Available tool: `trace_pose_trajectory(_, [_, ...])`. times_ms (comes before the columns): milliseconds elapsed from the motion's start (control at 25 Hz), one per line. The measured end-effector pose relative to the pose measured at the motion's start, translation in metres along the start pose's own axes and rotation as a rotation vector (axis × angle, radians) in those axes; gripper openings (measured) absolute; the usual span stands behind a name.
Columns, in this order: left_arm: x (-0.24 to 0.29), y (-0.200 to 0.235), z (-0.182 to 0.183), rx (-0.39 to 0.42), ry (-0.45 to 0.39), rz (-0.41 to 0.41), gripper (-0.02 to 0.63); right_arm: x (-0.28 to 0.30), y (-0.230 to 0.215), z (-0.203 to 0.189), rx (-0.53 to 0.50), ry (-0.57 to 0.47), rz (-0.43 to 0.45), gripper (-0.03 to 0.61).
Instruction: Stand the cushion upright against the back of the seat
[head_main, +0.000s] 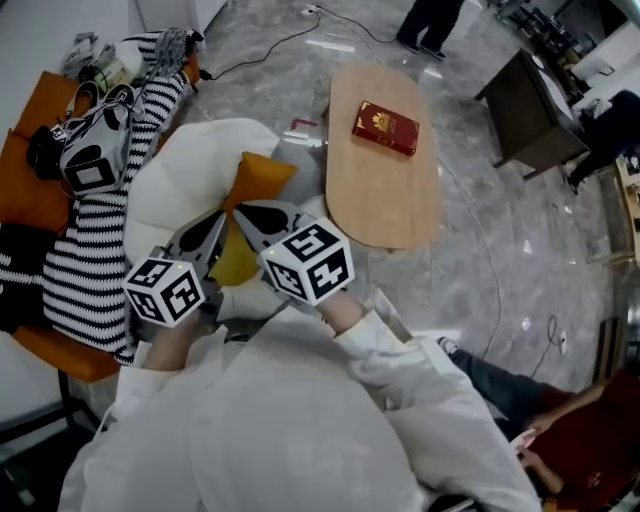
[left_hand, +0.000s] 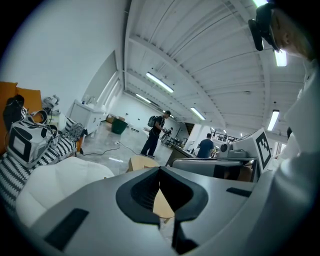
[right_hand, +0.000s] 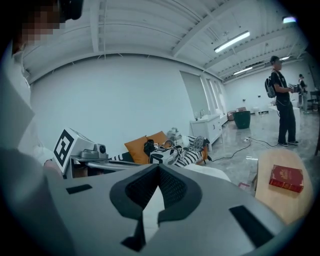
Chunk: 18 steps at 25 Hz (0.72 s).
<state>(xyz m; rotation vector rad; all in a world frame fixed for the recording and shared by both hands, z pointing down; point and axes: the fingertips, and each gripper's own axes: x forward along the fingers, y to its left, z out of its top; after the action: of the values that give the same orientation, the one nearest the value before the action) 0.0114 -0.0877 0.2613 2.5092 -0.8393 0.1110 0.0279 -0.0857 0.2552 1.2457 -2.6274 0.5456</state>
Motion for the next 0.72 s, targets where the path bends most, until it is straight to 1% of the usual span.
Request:
trace_pose_trajectory(120, [-0.001,-0.001,-0.005,-0.016,0.013,-0.006,0.008,0.003,0.004,-0.005,-0.022,0.040,0.012,0.012])
trace_pose_trajectory(280, [0.000,0.005,-0.003,-0.017,0.009,0.008,0.008,0.013,0.004,-0.003,-0.058,0.064,0.033,0.012])
trace_pose_trajectory(440, [-0.005,0.006,-0.013,-0.040,0.030,0.018,0.008,0.014,0.007,-0.009,-0.077,0.106,0.044,0.012])
trace_pose_trajectory(720, [-0.007,0.012,-0.021,-0.073,0.028,0.028,0.008,0.017,0.011,-0.017,-0.134,0.169,0.080,0.012])
